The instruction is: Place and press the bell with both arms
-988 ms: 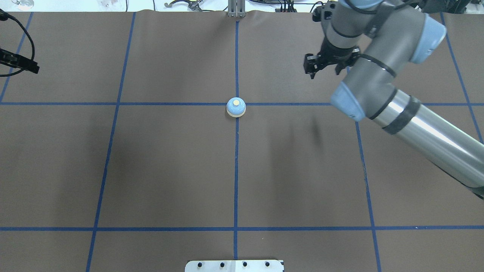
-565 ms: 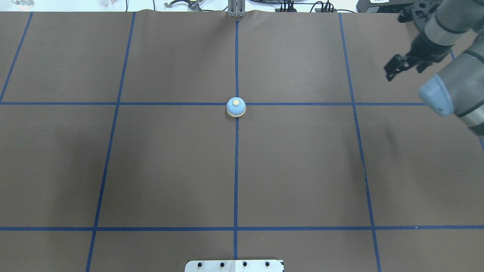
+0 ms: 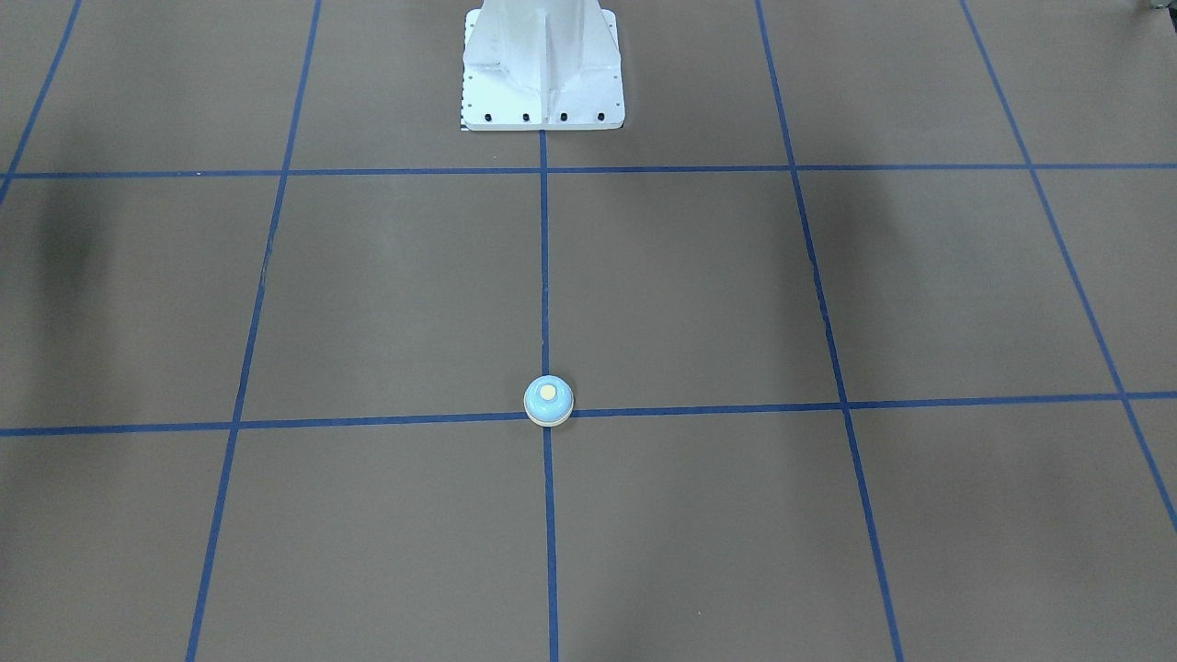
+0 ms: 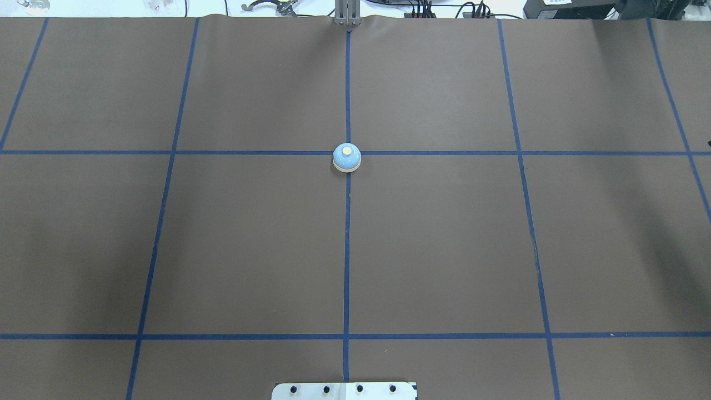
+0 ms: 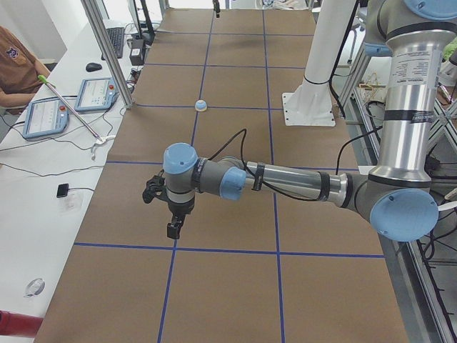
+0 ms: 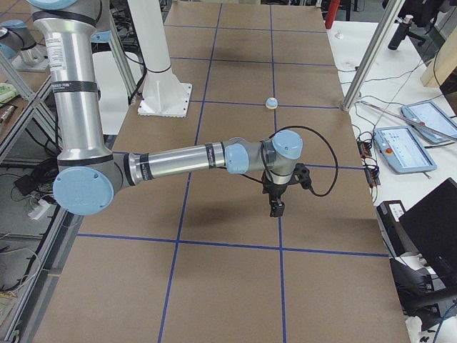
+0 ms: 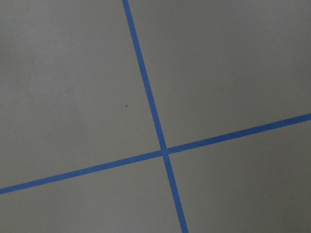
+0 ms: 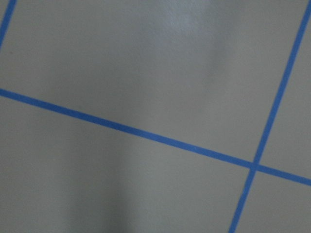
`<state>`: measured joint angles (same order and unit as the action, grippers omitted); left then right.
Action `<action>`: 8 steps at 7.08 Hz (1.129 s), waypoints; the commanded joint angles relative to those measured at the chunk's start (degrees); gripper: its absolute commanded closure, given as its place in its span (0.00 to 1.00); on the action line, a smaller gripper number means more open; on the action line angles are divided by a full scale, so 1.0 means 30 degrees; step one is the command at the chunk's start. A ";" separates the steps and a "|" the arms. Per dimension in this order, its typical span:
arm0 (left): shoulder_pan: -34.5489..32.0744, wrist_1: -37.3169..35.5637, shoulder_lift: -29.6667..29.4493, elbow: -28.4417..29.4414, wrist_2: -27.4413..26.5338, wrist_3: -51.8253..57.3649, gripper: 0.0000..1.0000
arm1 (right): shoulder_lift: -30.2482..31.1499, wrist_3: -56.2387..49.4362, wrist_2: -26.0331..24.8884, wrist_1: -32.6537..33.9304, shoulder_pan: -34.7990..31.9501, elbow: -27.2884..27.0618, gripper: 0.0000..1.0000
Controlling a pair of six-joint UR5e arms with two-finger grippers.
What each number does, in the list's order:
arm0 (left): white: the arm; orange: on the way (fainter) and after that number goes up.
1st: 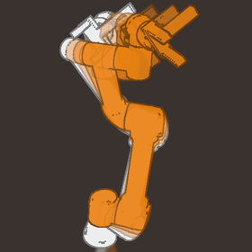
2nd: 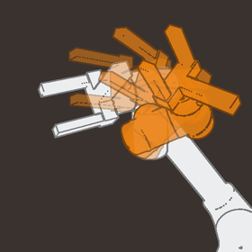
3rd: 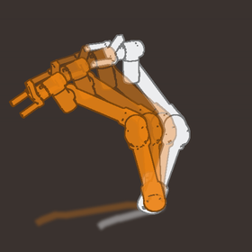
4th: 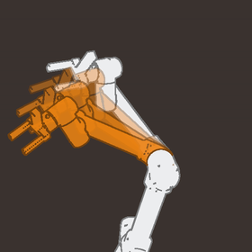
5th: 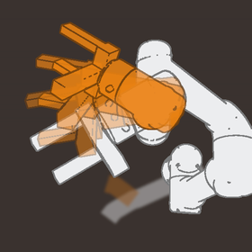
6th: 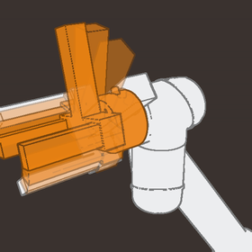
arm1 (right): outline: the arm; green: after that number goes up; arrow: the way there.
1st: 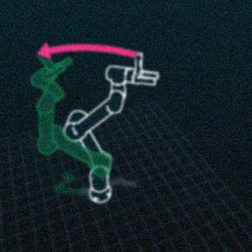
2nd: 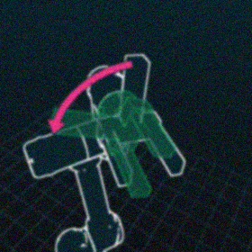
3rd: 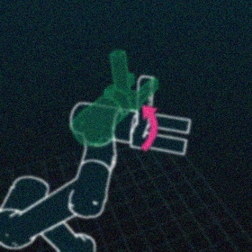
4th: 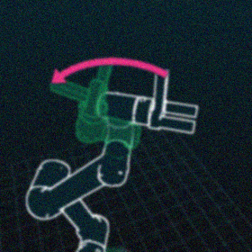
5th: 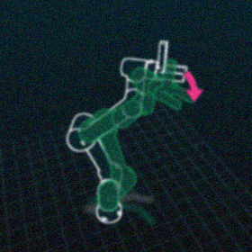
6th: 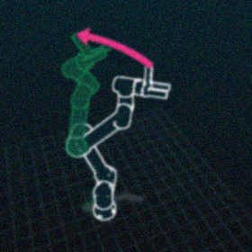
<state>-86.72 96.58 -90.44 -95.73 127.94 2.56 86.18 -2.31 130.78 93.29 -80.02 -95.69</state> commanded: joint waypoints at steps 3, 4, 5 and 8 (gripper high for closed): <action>-0.0563 -0.0054 0.4292 -0.3265 0.1182 0.0935 0.00 | 0.1184 -0.0317 -0.0117 -0.1387 -0.1332 0.0520 0.00; -0.0652 -0.0055 0.4798 -0.3480 0.1212 0.0935 0.00 | 0.1185 -0.0286 -0.0031 -0.1360 -0.1828 0.0782 0.00; -0.0682 -0.0055 0.4890 -0.3337 0.1212 0.0935 0.00 | 0.1330 -0.0344 0.0289 -0.1244 -0.2326 0.0871 0.00; -0.1177 0.0032 0.6089 -0.3599 0.1620 0.1081 0.00 | 0.1507 -0.0374 0.0585 -0.1214 -0.2653 0.0960 0.00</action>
<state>-89.39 96.51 -73.55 -106.25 132.16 5.69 90.54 -3.39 132.18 89.63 -87.65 -92.85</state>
